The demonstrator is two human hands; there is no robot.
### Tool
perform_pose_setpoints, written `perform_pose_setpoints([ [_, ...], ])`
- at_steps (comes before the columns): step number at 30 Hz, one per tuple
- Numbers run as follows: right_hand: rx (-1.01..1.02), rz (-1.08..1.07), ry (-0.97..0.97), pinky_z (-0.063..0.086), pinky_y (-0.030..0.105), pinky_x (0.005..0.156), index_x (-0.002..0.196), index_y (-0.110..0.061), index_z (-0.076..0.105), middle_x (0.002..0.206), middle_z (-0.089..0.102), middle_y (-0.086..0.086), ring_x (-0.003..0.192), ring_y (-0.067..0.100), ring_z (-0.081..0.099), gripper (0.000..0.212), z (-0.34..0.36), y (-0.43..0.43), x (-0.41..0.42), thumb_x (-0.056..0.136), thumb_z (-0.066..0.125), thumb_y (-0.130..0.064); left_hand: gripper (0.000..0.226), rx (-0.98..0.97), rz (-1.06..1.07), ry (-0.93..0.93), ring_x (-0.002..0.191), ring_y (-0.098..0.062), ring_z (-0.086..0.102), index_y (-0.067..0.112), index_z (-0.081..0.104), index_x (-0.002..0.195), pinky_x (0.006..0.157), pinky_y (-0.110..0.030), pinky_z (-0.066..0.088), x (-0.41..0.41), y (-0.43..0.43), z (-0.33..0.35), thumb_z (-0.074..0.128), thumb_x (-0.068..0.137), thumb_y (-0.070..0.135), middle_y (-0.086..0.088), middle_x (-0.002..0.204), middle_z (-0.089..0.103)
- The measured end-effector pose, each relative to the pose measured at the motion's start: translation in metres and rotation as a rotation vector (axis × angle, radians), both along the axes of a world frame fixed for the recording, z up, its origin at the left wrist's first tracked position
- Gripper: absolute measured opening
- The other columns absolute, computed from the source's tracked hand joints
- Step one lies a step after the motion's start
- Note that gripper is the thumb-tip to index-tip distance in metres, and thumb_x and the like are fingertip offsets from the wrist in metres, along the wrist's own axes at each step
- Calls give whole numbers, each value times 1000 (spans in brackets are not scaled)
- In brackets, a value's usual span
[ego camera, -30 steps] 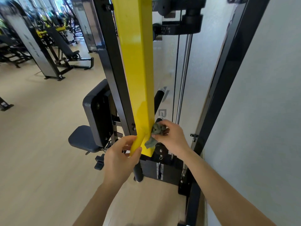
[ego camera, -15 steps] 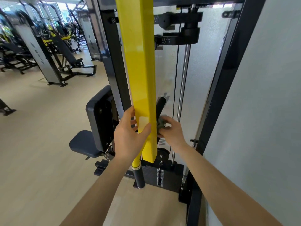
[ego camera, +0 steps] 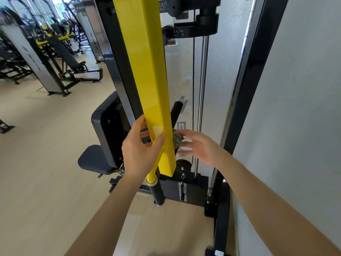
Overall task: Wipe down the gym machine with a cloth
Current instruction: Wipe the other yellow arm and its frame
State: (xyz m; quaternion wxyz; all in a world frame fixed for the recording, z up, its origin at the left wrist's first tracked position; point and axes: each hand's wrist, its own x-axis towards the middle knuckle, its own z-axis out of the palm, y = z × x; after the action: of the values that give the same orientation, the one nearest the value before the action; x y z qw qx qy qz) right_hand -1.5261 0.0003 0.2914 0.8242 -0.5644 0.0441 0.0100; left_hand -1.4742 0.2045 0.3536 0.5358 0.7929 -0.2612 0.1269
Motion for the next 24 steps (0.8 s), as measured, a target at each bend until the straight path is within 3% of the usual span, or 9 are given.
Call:
perform_pose_setpoints([
  [3,-15,-52,63,52,46,95,128,-19,67,137,57,10,115,28,62,56,-7,3,-1,91,50,-58,64,-4,15,-7,97,4,60,21,50,144,69,-2,49,-1,-2,0,78,87,33,15,122,60],
  [6,-65,-47,144,47,51,105,136,-19,61,137,59,11,123,30,59,72,-24,4,0,93,36,-71,65,-7,30,-11,103,-5,61,22,50,144,74,-10,51,-2,-2,-1,78,87,35,13,124,61],
  [11,-66,-54,220,36,59,113,130,-16,66,132,63,14,128,35,56,77,-40,8,-1,93,28,-73,65,-7,41,-6,103,-6,62,23,50,144,74,-12,51,-2,-2,-2,78,87,36,15,122,60],
  [18,-24,-132,133,42,54,110,120,-12,72,127,62,14,119,34,60,81,-3,8,8,95,26,-74,64,-20,51,1,106,-8,63,23,51,143,80,-25,60,-3,-2,-4,78,87,37,12,125,63],
  [24,-25,-175,199,36,58,113,126,-14,68,132,60,15,126,36,56,79,-35,16,7,96,26,-74,62,-42,47,-12,111,-13,66,20,51,143,80,-23,59,-5,-2,-10,76,88,37,4,127,66],
])
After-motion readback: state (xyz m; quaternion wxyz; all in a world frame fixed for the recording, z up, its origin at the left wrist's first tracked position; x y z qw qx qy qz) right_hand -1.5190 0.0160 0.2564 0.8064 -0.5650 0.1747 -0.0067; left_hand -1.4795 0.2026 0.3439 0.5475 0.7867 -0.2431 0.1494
